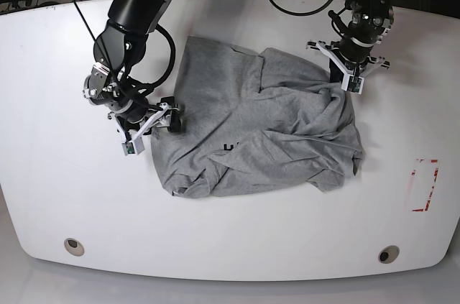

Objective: Fold the T-shirt properly
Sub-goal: 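Reach the right gripper to the shirt edge and grasp it, then lift the shirt with both grippers and stretch it apart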

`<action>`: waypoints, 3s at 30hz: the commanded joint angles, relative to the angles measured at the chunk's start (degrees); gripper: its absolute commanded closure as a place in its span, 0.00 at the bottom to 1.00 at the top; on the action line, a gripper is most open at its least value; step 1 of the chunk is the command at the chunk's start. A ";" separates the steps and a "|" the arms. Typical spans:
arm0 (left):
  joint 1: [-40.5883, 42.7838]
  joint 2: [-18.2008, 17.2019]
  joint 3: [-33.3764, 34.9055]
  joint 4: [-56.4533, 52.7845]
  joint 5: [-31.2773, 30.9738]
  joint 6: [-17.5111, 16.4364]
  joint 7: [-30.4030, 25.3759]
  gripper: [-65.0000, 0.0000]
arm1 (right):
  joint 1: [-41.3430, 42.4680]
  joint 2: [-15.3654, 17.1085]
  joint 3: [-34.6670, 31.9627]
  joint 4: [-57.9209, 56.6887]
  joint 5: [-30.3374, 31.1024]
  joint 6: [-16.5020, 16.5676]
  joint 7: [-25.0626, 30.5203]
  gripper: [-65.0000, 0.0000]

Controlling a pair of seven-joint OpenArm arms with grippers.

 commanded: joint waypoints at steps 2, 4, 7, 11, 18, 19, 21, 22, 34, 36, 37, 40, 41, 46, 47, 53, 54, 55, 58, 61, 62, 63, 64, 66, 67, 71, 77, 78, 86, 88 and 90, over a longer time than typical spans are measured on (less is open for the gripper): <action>-0.20 -0.35 -0.18 1.11 -0.17 0.16 -1.47 1.00 | 2.60 0.21 -0.04 -3.47 1.09 0.45 2.98 0.35; -0.02 -0.35 -0.18 1.11 -0.17 0.16 -1.47 1.00 | 3.22 0.30 -0.04 -5.41 1.09 0.45 3.42 0.35; -0.02 -0.26 -0.18 1.11 -0.17 0.16 -1.47 1.00 | 3.66 0.30 -0.04 -6.99 1.09 0.45 5.09 0.36; -0.02 -0.18 -0.18 1.29 -0.17 0.16 -1.39 1.00 | 3.74 -0.40 -0.40 -7.08 1.09 0.45 6.32 0.45; -0.38 -0.35 -0.18 2.96 -0.17 0.16 -1.39 1.00 | 3.83 -0.49 -0.48 -6.11 1.09 0.45 6.23 1.00; -0.38 -0.35 -0.18 3.39 -0.17 0.25 -1.39 1.00 | 3.83 -0.40 -0.48 -5.49 1.01 0.45 6.32 1.00; -0.38 -0.35 -0.27 4.71 -0.26 0.43 -1.47 1.00 | 3.83 0.65 -0.48 -3.91 1.01 0.45 6.23 1.00; -0.46 -0.35 -0.44 6.12 -0.26 0.43 -1.47 1.00 | 3.83 0.91 -0.48 -3.12 1.01 0.45 6.06 1.00; -7.23 -0.26 -1.50 12.89 -0.26 0.25 1.87 1.00 | 7.17 5.75 -2.94 12.53 1.09 0.45 -1.06 1.00; -10.22 -0.35 -1.50 12.98 -0.35 0.25 4.15 1.00 | 9.19 6.98 -4.70 13.76 1.09 0.45 -1.24 1.00; -11.54 -0.35 -1.50 12.98 -0.35 0.16 5.03 1.00 | 10.07 7.16 -5.76 14.11 1.09 0.45 -1.24 1.00; -16.29 -0.53 -1.41 12.89 -0.09 -1.51 8.20 1.00 | 12.97 9.71 -8.40 15.43 1.09 0.45 -2.12 1.00; -17.87 -0.97 -1.32 12.71 0.00 -2.56 9.16 1.00 | 14.21 10.23 -8.92 15.43 1.09 0.45 -2.38 1.00; -28.77 -3.52 1.67 12.63 0.00 -7.40 19.27 1.00 | 21.24 12.08 -11.47 15.08 1.09 0.45 -2.82 1.00; -30.35 -3.52 1.67 12.71 0.00 -7.40 20.06 1.00 | 22.73 12.34 -11.74 14.64 1.09 0.45 -2.91 1.00; -39.85 -7.12 1.75 12.89 -0.09 -7.40 23.40 1.00 | 32.75 14.72 -14.64 11.03 1.09 0.45 -5.02 1.00; -41.34 -8.00 1.75 12.89 -0.09 -7.49 23.49 1.00 | 34.42 14.98 -15.08 10.77 1.09 0.45 -5.02 1.00; -42.49 -8.44 1.75 12.89 -0.09 -7.49 23.49 1.00 | 35.57 15.07 -15.52 10.77 1.09 0.45 -5.02 1.00; -46.09 -10.11 1.75 12.89 -0.09 -7.49 23.67 1.00 | 39.08 16.74 -16.83 10.77 1.09 0.45 -5.11 1.00; -49.52 -11.87 1.75 12.80 -0.09 -7.49 23.67 1.00 | 42.78 18.06 -18.94 10.77 1.09 0.45 -5.81 1.00; -50.31 -12.31 1.67 12.71 -0.09 -7.49 23.67 1.00 | 43.74 18.41 -19.21 10.77 1.09 0.45 -6.43 1.00; -51.28 -12.84 1.67 12.63 -0.09 -7.49 23.67 1.00 | 45.06 18.76 -19.38 10.77 1.09 0.45 -7.31 1.00; -52.07 -13.36 1.58 12.54 -0.09 -7.49 23.67 1.00 | 46.12 18.85 -19.30 10.77 1.09 0.45 -8.10 1.00; -52.68 -13.89 1.58 12.54 -0.09 -7.49 23.76 1.00 | 47.44 19.02 -19.30 10.95 1.09 0.45 -9.33 1.00; -52.86 -14.24 1.58 12.54 -0.09 -7.49 23.76 1.00 | 47.70 19.46 -19.30 11.12 1.09 0.49 -9.85 1.00; -51.28 -14.68 1.49 12.54 -0.09 -7.49 23.84 0.97 | 46.73 20.87 -19.03 11.12 1.09 0.49 -11.52 1.00; -42.49 -14.94 1.40 12.98 -0.17 -7.57 24.81 0.96 | 36.53 20.52 -12.53 15.17 1.09 0.49 -13.28 1.00; -40.55 -14.94 1.40 12.98 -0.17 -7.84 24.81 0.96 | 33.90 20.52 -12.53 16.31 1.09 0.49 -13.28 1.00; -26.93 -14.59 -1.23 13.77 -0.17 -13.46 24.55 0.96 | 14.12 17.44 -8.66 25.89 1.01 0.49 -13.28 1.00; -23.94 -14.59 -1.94 14.21 -0.17 -14.08 24.55 0.96 | 9.55 15.68 -5.93 27.74 1.09 0.49 -13.28 1.00; -20.24 -14.59 -2.55 14.30 -0.17 -14.52 24.46 0.96 | 4.97 14.19 -4.88 28.35 1.09 0.49 -13.28 1.00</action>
